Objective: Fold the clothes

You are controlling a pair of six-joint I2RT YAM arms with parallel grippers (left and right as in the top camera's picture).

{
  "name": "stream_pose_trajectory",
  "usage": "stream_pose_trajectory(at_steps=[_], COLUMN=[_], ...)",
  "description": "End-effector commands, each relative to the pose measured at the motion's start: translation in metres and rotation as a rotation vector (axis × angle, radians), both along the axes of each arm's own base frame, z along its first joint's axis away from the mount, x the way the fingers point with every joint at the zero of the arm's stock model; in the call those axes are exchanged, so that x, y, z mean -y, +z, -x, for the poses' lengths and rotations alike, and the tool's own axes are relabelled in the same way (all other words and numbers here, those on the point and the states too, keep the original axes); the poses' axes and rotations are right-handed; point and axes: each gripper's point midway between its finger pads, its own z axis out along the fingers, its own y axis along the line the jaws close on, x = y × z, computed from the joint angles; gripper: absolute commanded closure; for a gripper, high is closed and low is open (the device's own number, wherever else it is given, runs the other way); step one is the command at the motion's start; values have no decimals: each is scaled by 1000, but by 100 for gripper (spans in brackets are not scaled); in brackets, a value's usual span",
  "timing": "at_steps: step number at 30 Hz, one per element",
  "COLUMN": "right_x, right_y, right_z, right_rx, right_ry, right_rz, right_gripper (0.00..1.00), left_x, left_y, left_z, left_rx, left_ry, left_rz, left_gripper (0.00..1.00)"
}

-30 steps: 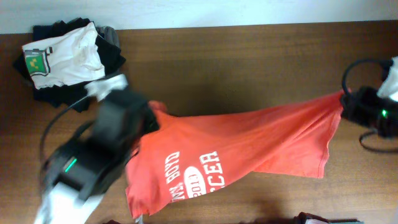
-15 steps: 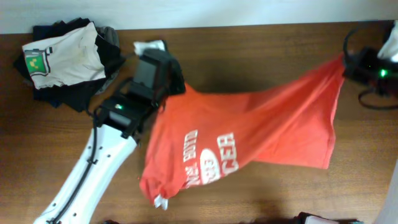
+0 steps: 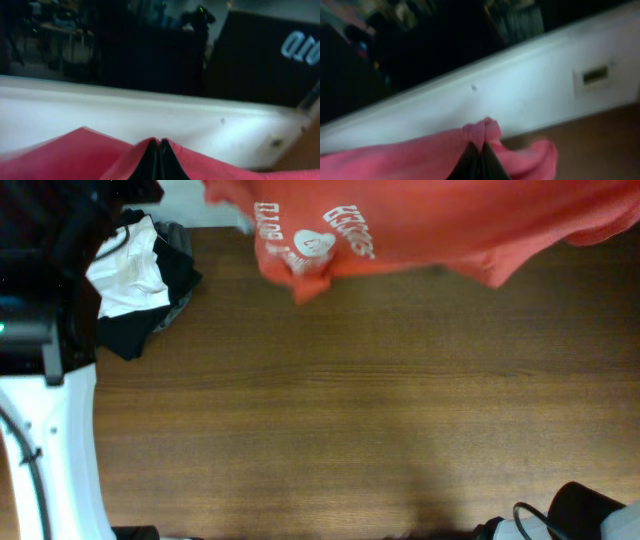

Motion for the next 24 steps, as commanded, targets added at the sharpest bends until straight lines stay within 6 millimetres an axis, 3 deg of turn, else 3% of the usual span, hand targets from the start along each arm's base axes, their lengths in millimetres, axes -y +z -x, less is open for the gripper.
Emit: stream_pose_trajectory(at_steps=[1,4,5,6,8,10,12,13,17,20,24], right_x=[25,28,27,26,25,21,17,15,5,-2,-5], right_y=[-65,-130,-146,-172,-204,-232,-247,-249,-226,-203,-201], right_z=[-18,-30,-33,-37,-34,-26,-18,-13,6,26,61], right_rx=[-223,-442,-490,-564,-662,-756,-814,-827,-783,-734,-797], right_ry=[-47,-29,-16,5,22,40,47,49,48,26,-29], right_rz=[-2,-65,-78,-100,-136,-172,-201,-208,-179,-140,-112], right_gripper=[96,96,96,96,96,96,96,96,96,96,96], left_x=[6,11,13,16,16,16,15,15,20,22,17], left_y=[-98,-204,-226,-274,-318,-349,-356,-349,-307,-267,-241], left_z=[-35,-59,-62,-65,-61,-47,-32,-22,4,38,85], left_rx=[-287,-585,-643,-775,-914,-1048,-1118,-1133,-1075,-1029,-1037], left_ry=[-46,-60,-65,-73,-77,-81,-82,-83,-93,-102,-88], left_rz=[-49,-52,-53,-55,-57,-55,-56,-56,-63,-70,-81], left_gripper=[99,99,99,99,99,99,99,99,99,99,99])
